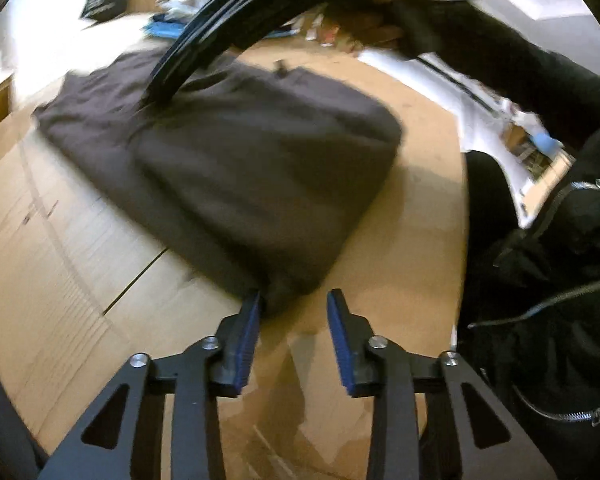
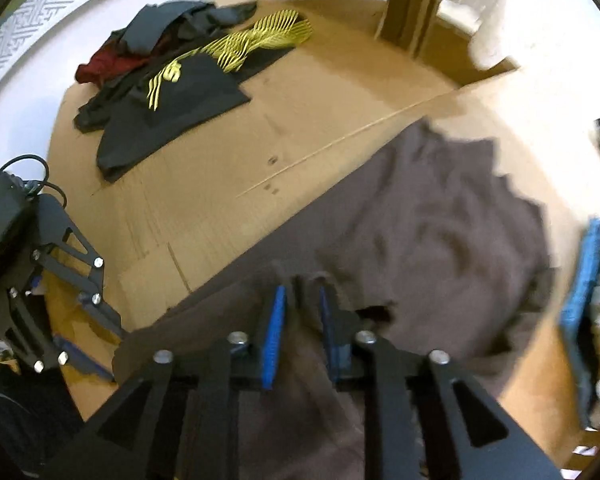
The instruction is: Fold clothes
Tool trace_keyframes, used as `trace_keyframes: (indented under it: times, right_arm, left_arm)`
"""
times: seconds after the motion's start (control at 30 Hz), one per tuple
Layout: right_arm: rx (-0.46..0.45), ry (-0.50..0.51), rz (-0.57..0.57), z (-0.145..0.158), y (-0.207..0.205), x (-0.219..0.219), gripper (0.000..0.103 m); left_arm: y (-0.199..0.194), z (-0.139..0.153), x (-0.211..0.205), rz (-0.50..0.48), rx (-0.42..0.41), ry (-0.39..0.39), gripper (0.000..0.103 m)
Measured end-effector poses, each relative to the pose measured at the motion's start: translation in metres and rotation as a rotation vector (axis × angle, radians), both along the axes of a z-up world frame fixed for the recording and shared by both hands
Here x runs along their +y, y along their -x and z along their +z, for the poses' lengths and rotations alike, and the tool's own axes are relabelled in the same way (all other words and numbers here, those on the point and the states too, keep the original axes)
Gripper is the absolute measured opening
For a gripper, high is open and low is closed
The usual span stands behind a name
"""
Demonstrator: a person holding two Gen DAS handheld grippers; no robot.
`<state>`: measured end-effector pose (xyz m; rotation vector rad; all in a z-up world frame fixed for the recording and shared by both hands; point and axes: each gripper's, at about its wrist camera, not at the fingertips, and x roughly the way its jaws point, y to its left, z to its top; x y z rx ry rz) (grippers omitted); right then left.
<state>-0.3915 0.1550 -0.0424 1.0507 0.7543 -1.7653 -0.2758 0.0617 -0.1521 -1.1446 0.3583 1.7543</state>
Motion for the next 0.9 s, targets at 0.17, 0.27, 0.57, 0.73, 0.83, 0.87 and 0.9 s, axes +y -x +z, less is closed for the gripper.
trace_keyframes:
  times: [0.17, 0.27, 0.57, 0.73, 0.83, 0.87, 0.9]
  right_arm:
    - [0.036, 0.002, 0.064, 0.024, -0.042, 0.027, 0.030]
    - [0.049, -0.031, 0.068, 0.014, -0.067, 0.042, 0.030]
    - [-0.017, -0.082, -0.076, -0.013, -0.091, 0.106, 0.030]
    - [-0.053, -0.073, -0.124, -0.016, -0.082, 0.121, 0.030]
    - [-0.068, -0.085, -0.125, -0.023, -0.081, 0.119, 0.030]
    - [-0.072, -0.089, -0.125, -0.026, -0.081, 0.118, 0.030]
    - [-0.076, -0.096, -0.125, -0.030, -0.080, 0.116, 0.030]
  left_arm:
    - [-0.007, 0.014, -0.023, 0.049, 0.064, -0.031, 0.030]
    - [-0.014, 0.020, -0.021, 0.029, 0.134, -0.023, 0.030]
    - [-0.019, 0.012, 0.002, -0.068, 0.248, 0.064, 0.019]
    - [-0.019, 0.011, 0.011, -0.090, 0.275, 0.085, 0.021]
    - [-0.015, 0.013, 0.014, -0.092, 0.240, 0.086, 0.013]
    - [-0.013, 0.014, 0.016, -0.090, 0.224, 0.082, 0.011]
    - [-0.014, 0.014, 0.017, -0.090, 0.228, 0.089, 0.010]
